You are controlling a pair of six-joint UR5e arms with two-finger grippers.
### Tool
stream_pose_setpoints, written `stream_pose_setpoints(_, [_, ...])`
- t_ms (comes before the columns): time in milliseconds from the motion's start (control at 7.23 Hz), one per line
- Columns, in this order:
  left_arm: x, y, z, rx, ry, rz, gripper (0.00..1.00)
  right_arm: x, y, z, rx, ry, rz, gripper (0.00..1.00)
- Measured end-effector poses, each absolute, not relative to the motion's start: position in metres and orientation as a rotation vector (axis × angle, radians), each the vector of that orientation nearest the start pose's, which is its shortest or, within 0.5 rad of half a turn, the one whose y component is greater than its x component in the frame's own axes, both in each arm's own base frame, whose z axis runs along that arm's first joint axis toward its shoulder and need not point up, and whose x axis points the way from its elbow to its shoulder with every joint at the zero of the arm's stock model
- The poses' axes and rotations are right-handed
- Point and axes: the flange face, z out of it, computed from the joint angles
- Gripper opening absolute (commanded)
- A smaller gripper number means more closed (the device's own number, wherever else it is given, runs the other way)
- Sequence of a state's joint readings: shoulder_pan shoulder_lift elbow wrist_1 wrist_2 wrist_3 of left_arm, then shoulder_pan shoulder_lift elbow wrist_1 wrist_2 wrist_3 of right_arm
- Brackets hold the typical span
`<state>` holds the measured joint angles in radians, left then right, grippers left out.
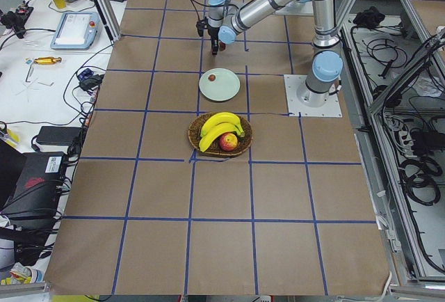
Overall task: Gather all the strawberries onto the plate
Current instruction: 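Move the left gripper back and grasp the second strawberry, then carry the strawberry onto the plate and release it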
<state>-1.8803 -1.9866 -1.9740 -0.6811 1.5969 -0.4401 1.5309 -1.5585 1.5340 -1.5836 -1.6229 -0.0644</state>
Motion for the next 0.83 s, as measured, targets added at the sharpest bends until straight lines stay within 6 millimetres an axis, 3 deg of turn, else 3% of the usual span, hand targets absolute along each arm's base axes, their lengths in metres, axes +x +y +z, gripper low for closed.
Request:
stream_pose_setpoints(277, [-0.285, -0.492, 0.198, -0.168, 3.119, -0.139, 0.00, 0.108, -0.505, 0.501, -0.038, 3.194, -0.055, 1.00])
stream_pose_setpoints(415, [-0.265, -0.500, 0.214, -0.147, 3.092, -0.126, 0.00, 0.108, -0.505, 0.501, -0.038, 3.194, -0.055, 1.00])
stream_pose_setpoints(830, [-0.146, -0.506, 0.232, 0.051, 3.055, -0.014, 0.00, 0.108, -0.505, 0.501, -0.038, 3.192, -0.055, 1.00])
